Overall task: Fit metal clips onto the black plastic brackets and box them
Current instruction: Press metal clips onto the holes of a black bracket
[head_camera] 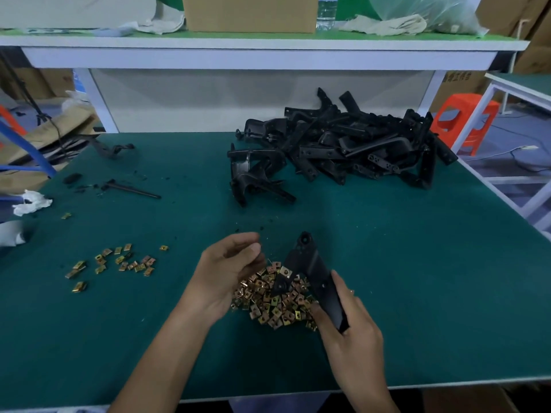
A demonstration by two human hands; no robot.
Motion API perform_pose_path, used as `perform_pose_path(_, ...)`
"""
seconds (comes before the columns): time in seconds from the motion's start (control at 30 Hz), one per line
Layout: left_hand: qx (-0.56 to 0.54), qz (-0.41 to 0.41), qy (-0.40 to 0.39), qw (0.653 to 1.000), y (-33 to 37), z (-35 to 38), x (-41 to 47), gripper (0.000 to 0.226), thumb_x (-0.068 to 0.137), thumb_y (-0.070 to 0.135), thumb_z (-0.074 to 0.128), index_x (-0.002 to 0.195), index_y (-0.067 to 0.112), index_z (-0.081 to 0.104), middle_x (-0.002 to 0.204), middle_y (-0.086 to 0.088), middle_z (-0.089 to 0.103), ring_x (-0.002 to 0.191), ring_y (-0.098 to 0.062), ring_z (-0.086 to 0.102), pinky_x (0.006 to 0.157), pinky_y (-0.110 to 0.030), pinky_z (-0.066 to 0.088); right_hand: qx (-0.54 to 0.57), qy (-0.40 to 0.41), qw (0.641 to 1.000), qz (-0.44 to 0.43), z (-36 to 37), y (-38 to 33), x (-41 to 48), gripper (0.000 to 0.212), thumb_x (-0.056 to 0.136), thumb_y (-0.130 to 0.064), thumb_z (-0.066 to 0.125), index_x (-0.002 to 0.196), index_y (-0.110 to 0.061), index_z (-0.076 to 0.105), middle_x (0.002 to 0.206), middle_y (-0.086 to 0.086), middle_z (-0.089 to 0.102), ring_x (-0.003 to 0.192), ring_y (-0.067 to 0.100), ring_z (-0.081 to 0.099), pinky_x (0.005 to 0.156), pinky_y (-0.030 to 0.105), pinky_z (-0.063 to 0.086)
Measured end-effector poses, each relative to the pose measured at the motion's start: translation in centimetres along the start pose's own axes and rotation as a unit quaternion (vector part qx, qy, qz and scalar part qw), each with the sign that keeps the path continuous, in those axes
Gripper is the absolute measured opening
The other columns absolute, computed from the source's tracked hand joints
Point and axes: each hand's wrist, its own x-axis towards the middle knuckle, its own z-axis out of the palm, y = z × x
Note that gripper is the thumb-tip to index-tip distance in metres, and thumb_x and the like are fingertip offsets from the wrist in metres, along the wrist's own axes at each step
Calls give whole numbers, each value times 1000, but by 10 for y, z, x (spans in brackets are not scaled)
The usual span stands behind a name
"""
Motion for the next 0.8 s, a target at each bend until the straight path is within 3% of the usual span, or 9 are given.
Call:
perform_pose_path(0.1, -15, -12, -16, 1000, 4, 2, -3, 22, 91, -6, 63, 108, 2, 72, 93, -12, 72, 83, -18, 73, 75, -26, 61, -4, 1, 1000, -3, 2, 2, -1, 68, 85, -26, 80, 141, -50, 50, 116, -28, 62, 108, -12, 58, 84, 9, 46)
perform_pose_path(0.27, 21, 3, -34, 999, 8, 8, -9, 16, 86, 1, 70, 103, 3, 72, 83, -7, 73, 73, -14, 70, 74, -26, 62, -12, -6, 1000, -9, 1, 4, -2, 70, 86, -27, 80, 141, -55, 46, 111, -25, 62, 103, -5, 62, 80, 14, 48)
perform_pose_path(0.37, 61, 14, -68, 996, 8, 11, -12, 11, 86, 4, 72, 97, 6, 69, 80, -3, 68, 68, -10, 66, 66, -19, 56, -12, -5, 1000, -16, 1, 5, -3, 70, 86, -26, 79, 141, -55, 47, 111, -24, 63, 102, -3, 63, 80, 19, 50)
perform_pose_path(0.47, 96, 38, -97, 990, 6, 14, -13, 7, 88, 9, 72, 92, 13, 68, 77, 7, 62, 69, -4, 55, 69, -17, 46, -17, -4, 1000, -21, 2, 5, -2, 70, 86, -27, 79, 140, -58, 46, 114, -25, 63, 105, -5, 62, 83, 20, 50)
perform_pose_path(0.63, 82, 15, -127, 988, 7, 14, -16, 22, 75, 35, 78, 89, 22, 67, 78, 2, 54, 72, -13, 48, 71, -33, 39, -31, 1, 999, -38, 3, 5, -2, 74, 85, -28, 80, 139, -63, 43, 110, -25, 62, 101, -5, 62, 80, 16, 48)
perform_pose_path(0.8, 76, 18, -119, 990, 7, 15, -16, 12, 82, 16, 81, 89, 21, 73, 84, -2, 66, 79, -16, 59, 80, -36, 45, -47, 1, 997, -62, 2, 2, -2, 80, 85, -28, 80, 135, -72, 36, 111, -27, 60, 99, -8, 61, 80, 11, 46)
